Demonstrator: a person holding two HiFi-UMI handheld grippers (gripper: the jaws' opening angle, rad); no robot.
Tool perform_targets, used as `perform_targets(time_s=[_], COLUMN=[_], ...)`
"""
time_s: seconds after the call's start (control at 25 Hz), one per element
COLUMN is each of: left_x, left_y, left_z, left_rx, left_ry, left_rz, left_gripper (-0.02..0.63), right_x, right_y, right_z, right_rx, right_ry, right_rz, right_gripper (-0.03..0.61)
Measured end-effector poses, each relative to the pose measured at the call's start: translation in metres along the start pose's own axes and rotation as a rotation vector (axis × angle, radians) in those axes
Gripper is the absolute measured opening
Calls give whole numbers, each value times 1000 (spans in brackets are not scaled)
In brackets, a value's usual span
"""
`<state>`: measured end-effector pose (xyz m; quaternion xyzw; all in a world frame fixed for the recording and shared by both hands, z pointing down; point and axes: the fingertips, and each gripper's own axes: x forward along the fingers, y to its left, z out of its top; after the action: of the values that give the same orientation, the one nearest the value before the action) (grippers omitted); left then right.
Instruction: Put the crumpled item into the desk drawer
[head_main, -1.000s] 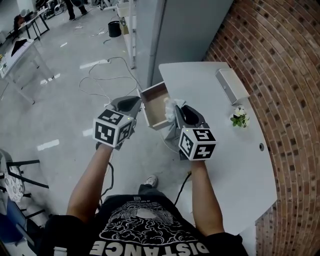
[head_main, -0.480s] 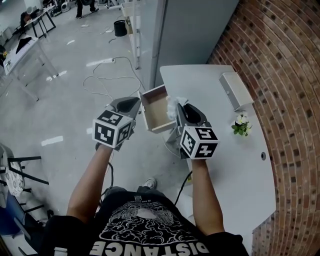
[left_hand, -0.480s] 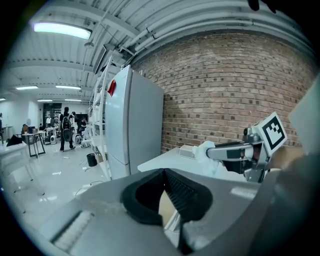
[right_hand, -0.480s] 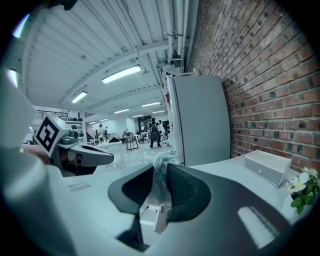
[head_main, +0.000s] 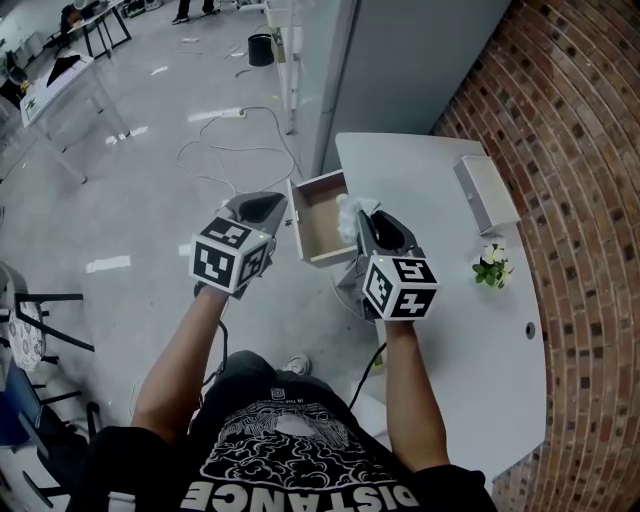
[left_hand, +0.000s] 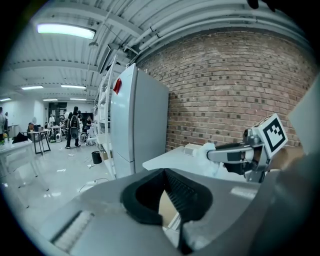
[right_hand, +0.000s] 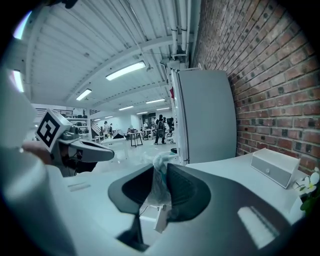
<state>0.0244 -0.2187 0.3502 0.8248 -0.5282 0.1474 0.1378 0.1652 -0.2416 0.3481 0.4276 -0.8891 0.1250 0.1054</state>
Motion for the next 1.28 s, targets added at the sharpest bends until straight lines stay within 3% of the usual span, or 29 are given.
perform_targets(time_s=[0.56, 1.28], left_x=[21, 102], left_y=[44, 115], left_z=[-33, -100], left_rx=[-30, -76], left_ry=[20, 136], left_rz=[41, -42], left_gripper=[0, 0], right_x=[65, 176], right_y=[17, 0], right_z=[-39, -119], right_rx=[0, 122], right_ry=[72, 188], right_rz=[60, -10], right_gripper=[80, 80])
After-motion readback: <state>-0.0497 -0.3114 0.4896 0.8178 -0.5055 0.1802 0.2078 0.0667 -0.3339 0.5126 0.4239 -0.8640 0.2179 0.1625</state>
